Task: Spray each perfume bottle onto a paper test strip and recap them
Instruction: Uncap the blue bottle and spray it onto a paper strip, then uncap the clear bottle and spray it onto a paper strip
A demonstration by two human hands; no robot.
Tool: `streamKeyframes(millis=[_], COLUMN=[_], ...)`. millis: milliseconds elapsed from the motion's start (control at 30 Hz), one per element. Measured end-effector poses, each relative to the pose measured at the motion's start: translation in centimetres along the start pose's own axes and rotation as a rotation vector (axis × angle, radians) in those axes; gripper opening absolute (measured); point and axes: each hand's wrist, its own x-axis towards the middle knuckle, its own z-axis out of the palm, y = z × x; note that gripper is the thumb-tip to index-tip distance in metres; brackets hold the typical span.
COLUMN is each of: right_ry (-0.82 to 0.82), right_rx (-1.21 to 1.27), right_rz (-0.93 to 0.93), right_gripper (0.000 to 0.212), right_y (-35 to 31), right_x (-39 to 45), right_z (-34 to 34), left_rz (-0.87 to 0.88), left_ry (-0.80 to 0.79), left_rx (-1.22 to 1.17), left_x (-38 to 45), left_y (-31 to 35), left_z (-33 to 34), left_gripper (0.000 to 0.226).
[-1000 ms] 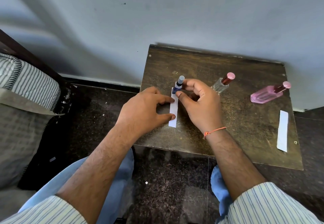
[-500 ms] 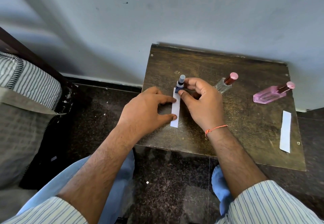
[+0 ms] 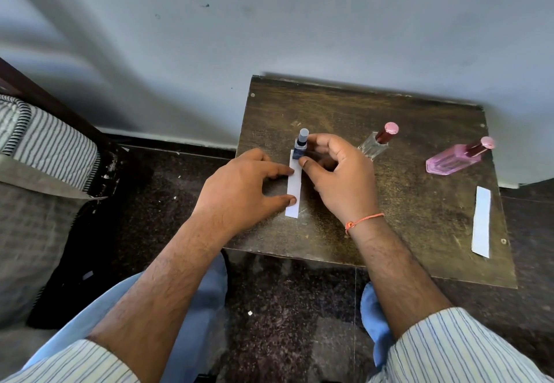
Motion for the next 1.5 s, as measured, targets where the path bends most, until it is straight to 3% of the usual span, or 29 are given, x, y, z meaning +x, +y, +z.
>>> streamKeyframes(millis=[400,1033,1500], right_ry=[-0.003,0.016,0.038], right_rx=[-0.020,-0.138,-0.179], right_rz=[-0.021,-0.012,0.000], right_gripper=[0.033,0.023,0.017], right_y=[0.5,1.9,3.3], right_x=[-0.9,-2.4,-3.1], right_z=[-1.0,-6.0,-10.1], left_rz=[0.152,0.287,0.290], left_ry=[0.125,0.057,0.041], left_rx=[-0.167,-0.176,-0.186], left_x=[0.0,1.0,1.3], left_y=[1.4,4.1,7.1], left_z=[0.4,2.5,3.9], left_gripper=[0.019,0.016,0.017])
